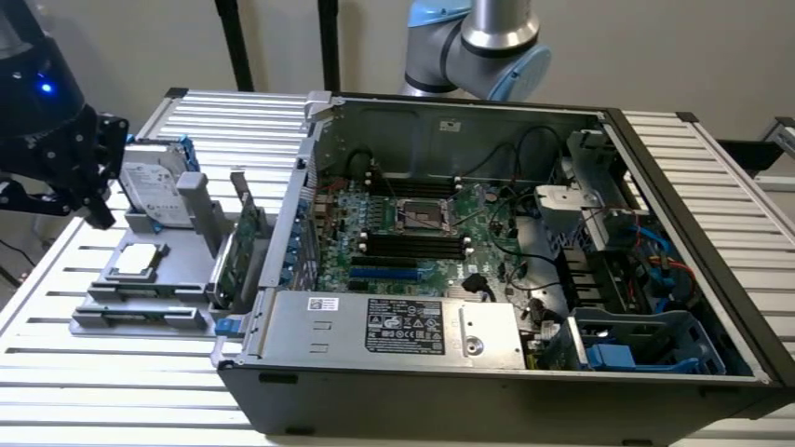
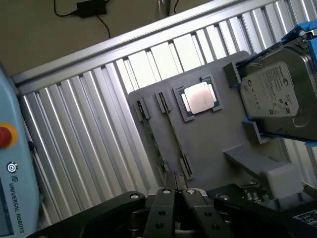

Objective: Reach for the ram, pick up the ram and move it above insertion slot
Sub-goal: 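Pick up the ram and move it above insertion slot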

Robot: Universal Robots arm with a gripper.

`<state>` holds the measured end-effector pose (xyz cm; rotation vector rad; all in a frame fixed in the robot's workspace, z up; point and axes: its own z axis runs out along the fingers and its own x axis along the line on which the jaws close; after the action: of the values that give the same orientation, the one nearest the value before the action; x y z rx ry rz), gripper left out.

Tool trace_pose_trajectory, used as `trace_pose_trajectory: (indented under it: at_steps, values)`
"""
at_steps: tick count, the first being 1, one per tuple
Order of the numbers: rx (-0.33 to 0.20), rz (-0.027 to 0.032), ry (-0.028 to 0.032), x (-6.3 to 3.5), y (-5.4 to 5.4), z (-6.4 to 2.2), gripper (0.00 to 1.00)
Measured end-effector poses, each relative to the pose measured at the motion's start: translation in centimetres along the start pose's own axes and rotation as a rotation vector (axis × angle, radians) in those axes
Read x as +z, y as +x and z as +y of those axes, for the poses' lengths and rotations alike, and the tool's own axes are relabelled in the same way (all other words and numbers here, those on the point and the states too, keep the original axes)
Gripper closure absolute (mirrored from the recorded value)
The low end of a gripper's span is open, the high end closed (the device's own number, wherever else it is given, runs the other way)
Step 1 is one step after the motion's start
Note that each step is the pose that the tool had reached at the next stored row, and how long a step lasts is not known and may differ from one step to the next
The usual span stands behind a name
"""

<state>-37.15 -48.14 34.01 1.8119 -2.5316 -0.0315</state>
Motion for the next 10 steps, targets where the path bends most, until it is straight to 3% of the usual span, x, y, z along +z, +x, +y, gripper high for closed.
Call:
trace_pose_trajectory:
  at_steps: [10]
  values:
    - [-0.181,0.0111,0.0037,0.35,0.0,-0.01,0.89]
